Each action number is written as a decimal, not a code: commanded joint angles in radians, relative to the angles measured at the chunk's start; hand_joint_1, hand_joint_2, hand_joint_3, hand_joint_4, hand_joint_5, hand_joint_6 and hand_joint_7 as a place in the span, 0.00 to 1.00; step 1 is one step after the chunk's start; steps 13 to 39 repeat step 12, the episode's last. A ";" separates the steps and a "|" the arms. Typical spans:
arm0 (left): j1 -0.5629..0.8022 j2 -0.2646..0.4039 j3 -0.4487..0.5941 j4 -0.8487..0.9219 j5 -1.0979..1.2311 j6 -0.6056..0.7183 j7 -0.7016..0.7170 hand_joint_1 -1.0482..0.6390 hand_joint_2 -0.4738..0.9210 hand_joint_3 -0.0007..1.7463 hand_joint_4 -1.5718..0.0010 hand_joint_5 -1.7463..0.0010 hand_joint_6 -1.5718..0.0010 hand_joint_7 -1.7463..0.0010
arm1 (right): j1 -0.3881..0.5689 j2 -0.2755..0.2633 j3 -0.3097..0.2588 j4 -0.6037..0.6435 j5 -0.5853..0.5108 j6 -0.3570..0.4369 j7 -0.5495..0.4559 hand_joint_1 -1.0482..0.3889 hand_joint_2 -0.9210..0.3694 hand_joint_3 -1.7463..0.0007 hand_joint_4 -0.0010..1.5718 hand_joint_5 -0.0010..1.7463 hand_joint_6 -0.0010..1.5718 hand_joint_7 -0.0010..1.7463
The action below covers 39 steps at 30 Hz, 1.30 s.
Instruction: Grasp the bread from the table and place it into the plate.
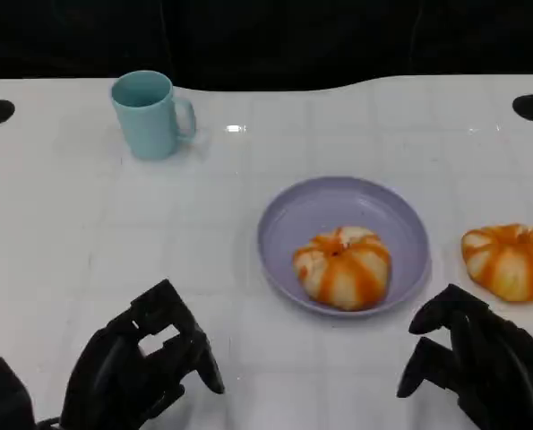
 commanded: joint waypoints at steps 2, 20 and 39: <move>0.004 0.011 0.007 0.001 0.009 -0.002 0.000 0.28 1.00 0.19 0.53 0.00 0.68 0.00 | 0.002 -0.009 -0.005 -0.001 -0.005 -0.017 0.005 0.37 0.00 0.70 0.39 1.00 0.27 0.98; -0.011 0.001 0.003 0.028 0.010 -0.013 -0.007 0.27 1.00 0.17 0.52 0.00 0.68 0.00 | -0.006 -0.013 -0.017 0.014 0.004 -0.008 0.010 0.37 0.00 0.70 0.39 1.00 0.27 0.97; -0.011 0.001 0.003 0.028 0.010 -0.013 -0.007 0.27 1.00 0.17 0.52 0.00 0.68 0.00 | -0.006 -0.013 -0.017 0.014 0.004 -0.008 0.010 0.37 0.00 0.70 0.39 1.00 0.27 0.97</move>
